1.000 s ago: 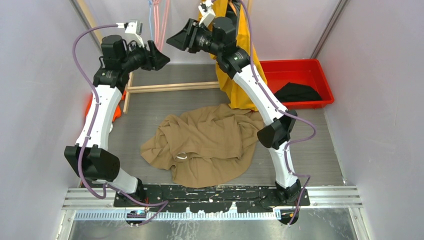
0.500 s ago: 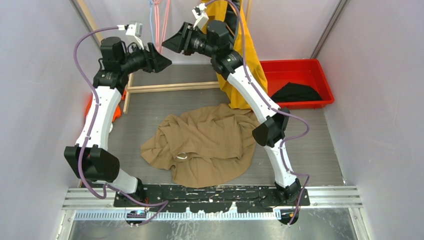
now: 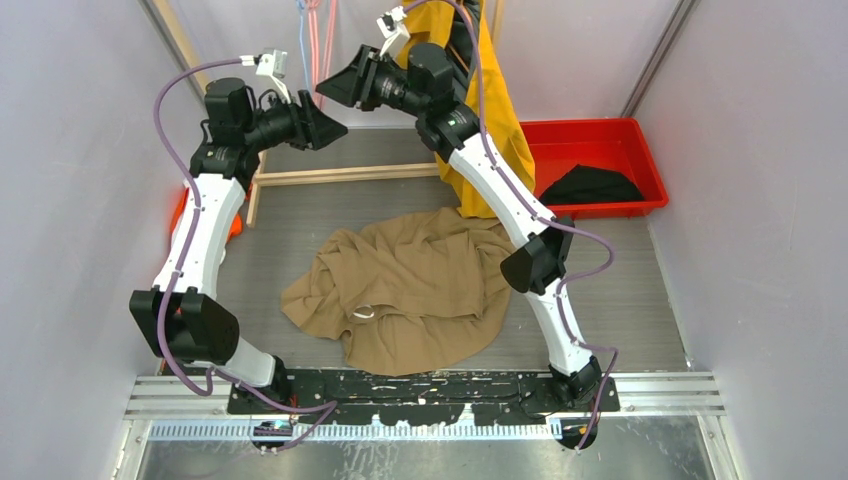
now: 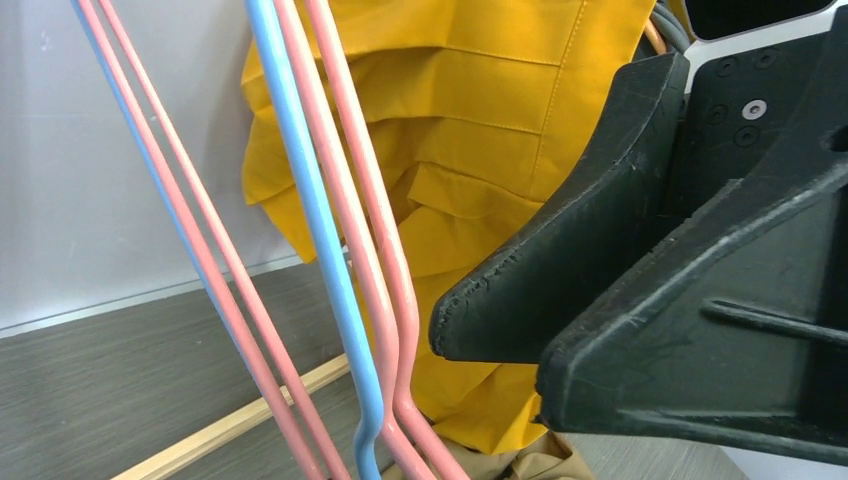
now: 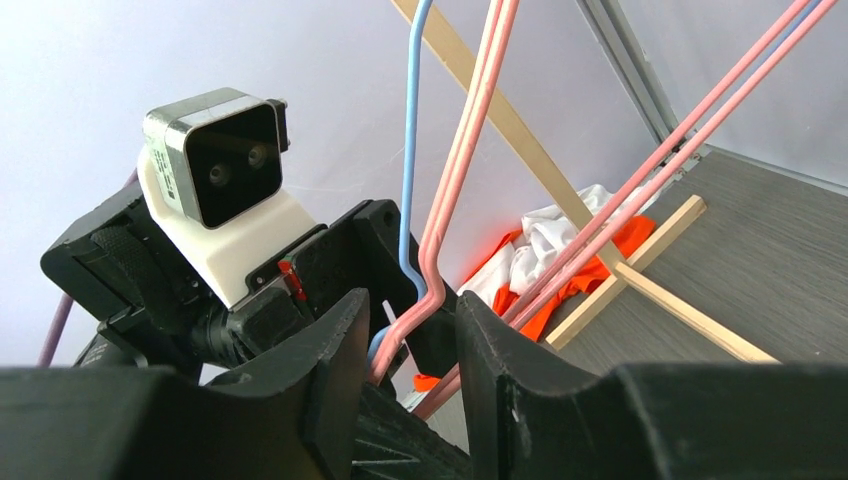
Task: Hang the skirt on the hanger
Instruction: Pick up the hanger from the clothesline.
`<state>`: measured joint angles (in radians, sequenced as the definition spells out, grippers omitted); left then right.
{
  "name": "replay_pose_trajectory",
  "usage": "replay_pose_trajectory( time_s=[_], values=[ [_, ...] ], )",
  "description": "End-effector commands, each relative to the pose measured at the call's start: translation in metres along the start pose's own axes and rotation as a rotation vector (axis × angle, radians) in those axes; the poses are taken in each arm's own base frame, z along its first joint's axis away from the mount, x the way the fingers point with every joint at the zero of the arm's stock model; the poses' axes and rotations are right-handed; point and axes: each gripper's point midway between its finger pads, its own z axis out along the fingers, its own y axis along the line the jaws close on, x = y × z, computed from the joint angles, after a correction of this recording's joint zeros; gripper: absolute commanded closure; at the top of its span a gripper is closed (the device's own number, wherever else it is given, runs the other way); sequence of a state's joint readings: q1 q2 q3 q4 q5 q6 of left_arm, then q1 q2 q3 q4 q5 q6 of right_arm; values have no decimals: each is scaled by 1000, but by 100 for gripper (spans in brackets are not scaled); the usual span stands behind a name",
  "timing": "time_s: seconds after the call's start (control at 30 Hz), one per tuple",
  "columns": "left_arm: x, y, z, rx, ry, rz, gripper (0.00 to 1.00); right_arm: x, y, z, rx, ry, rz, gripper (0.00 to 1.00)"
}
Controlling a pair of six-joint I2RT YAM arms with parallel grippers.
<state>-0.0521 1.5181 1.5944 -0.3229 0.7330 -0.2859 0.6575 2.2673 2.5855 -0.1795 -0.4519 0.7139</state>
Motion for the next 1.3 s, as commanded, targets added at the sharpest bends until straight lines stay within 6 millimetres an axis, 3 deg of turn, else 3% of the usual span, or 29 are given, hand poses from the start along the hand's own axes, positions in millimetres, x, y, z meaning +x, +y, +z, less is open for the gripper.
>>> replay_pose_trajectory(
  time_s=[0.0, 0.6, 0.83, 0.97, 1.27],
  values=[
    [-23, -21, -8, 69, -68, 58, 47, -30, 34, -5, -87, -84, -51, 58],
    [-24, -52, -17, 164, -65, 68, 48, -24, 31, 2, -104, -83, -27, 67],
    [-22, -51, -16, 157, -60, 67, 48, -25, 31, 1, -104, -84, -31, 80],
    [-22, -49, -16, 149, -59, 67, 48, -25, 32, 1, -105, -86, -30, 93],
    [-24, -30, -27, 21, -64, 60, 46, -25, 25, -3, -80, -79, -39, 98]
  ],
)
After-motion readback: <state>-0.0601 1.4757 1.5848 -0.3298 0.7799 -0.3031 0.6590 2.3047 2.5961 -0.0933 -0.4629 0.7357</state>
